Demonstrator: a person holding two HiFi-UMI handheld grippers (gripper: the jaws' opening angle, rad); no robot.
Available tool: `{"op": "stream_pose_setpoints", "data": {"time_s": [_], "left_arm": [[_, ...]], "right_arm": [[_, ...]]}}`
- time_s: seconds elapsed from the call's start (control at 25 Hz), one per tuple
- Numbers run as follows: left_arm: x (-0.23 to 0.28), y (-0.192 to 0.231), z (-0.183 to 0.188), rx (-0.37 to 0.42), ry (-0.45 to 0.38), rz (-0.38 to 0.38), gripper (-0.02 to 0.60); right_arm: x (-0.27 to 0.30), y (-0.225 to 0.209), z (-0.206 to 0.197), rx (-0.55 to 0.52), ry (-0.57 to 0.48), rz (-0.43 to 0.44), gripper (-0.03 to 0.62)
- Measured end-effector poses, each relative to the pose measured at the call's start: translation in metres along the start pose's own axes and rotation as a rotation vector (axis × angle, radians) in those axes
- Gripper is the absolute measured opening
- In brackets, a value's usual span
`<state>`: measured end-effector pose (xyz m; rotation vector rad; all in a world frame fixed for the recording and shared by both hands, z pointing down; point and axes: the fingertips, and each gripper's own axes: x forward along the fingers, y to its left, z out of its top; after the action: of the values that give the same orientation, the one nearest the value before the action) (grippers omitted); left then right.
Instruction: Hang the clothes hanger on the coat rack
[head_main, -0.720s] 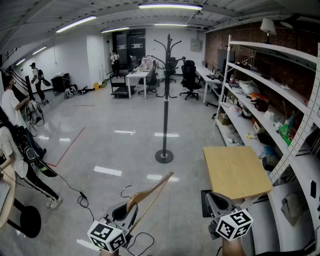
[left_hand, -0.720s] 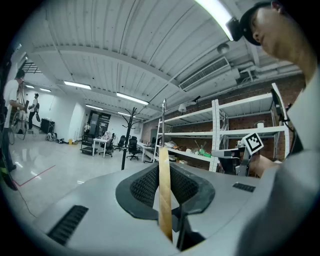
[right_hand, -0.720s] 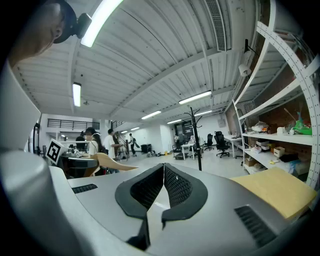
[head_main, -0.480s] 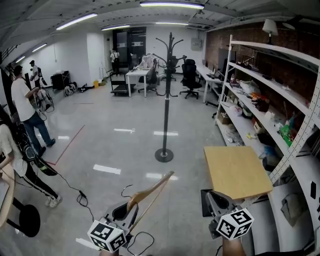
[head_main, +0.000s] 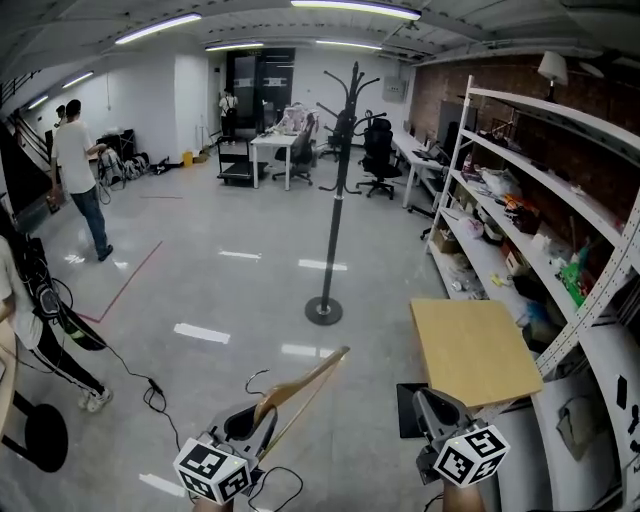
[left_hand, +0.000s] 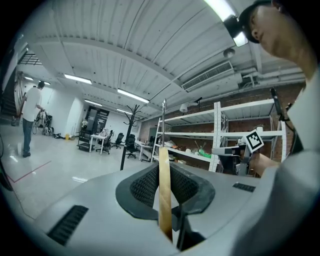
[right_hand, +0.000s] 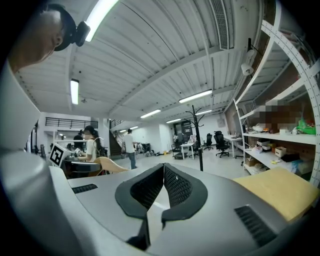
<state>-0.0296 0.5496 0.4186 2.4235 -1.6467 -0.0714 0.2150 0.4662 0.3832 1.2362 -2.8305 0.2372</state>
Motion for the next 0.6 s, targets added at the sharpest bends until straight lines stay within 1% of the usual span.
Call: {"op": "stream_pose_setpoints", "data": {"time_s": [0.16, 0.28, 0.44, 0.6], "left_arm": [[0.015, 0.016, -0.004, -0.009, 0.006, -0.022, 0.052], [0.036, 0.027, 0.001, -0.009, 0.001, -0.024, 0.052], [0.081, 0.045, 0.01, -0.01, 0.004, 0.004, 0.052], [0.127, 0.052, 0.024, 0.016, -0.005, 0.009, 0.052]], "right_arm": [[0.016, -0.005, -0.009, 0.002, 0.018, -0.022, 0.007], [0.037, -0.018, -0.007, 0.004, 0.02, -0.017, 0.006], [0.078, -0.05, -0.003, -0.002, 0.015, 0.014, 0.006], [0.114, -0.088, 0.008, -0.004, -0.003, 0.05, 0.006]]}}
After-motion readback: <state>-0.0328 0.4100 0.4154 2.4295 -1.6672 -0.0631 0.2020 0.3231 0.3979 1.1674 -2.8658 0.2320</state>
